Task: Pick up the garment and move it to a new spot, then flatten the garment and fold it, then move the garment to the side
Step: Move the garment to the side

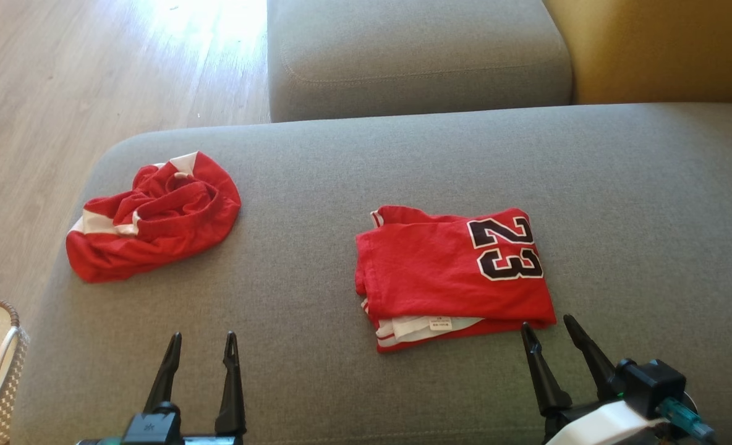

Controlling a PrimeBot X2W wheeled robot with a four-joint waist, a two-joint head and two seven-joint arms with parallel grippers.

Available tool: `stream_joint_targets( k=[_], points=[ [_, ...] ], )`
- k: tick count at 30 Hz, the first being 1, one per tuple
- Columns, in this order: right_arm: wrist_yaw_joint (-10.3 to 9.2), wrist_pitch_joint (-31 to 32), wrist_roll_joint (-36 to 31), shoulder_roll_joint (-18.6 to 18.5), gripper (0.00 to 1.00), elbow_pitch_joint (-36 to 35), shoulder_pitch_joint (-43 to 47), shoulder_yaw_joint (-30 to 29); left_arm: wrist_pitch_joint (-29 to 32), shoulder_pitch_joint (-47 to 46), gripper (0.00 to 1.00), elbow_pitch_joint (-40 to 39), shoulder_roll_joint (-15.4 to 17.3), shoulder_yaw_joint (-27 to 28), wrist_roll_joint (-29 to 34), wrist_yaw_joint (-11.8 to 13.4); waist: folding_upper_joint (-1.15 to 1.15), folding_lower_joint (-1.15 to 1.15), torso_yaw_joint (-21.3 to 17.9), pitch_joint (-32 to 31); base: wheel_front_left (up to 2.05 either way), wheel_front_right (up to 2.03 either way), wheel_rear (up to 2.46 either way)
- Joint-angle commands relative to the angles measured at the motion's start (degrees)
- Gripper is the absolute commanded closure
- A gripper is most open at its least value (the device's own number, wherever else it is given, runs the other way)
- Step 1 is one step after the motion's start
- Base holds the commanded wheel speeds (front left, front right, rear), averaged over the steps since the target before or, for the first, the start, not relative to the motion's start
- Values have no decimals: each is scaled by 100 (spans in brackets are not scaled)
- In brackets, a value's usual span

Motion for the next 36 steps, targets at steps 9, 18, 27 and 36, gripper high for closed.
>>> stream_joint_targets(
  k=[9, 18, 27, 36],
  points=[
    [-1, -53, 31, -38, 0, -149, -112, 120, -45, -162, 0, -136, -54, 191, 109, 41, 0, 0, 17, -9, 0, 0, 0],
    [-1, -53, 112, -38, 0, 335, -510, 236, -45, -213, 0, -63, -54, 193, 73, 26, 0, 0, 55, 162, 0, 0, 0],
    [-1, 35, 505, -38, 0, 2403, -2289, -107, -45, -379, 0, 50, -54, -52, 16, -108, 0, 0, 155, 503, 0, 0, 0],
    [-1, 461, 359, -134, 0, 4480, -3847, -1181, -45, -577, 0, 163, -54, -220, -308, -200, 0, 0, 446, 763, 0, 0, 0]
  ],
)
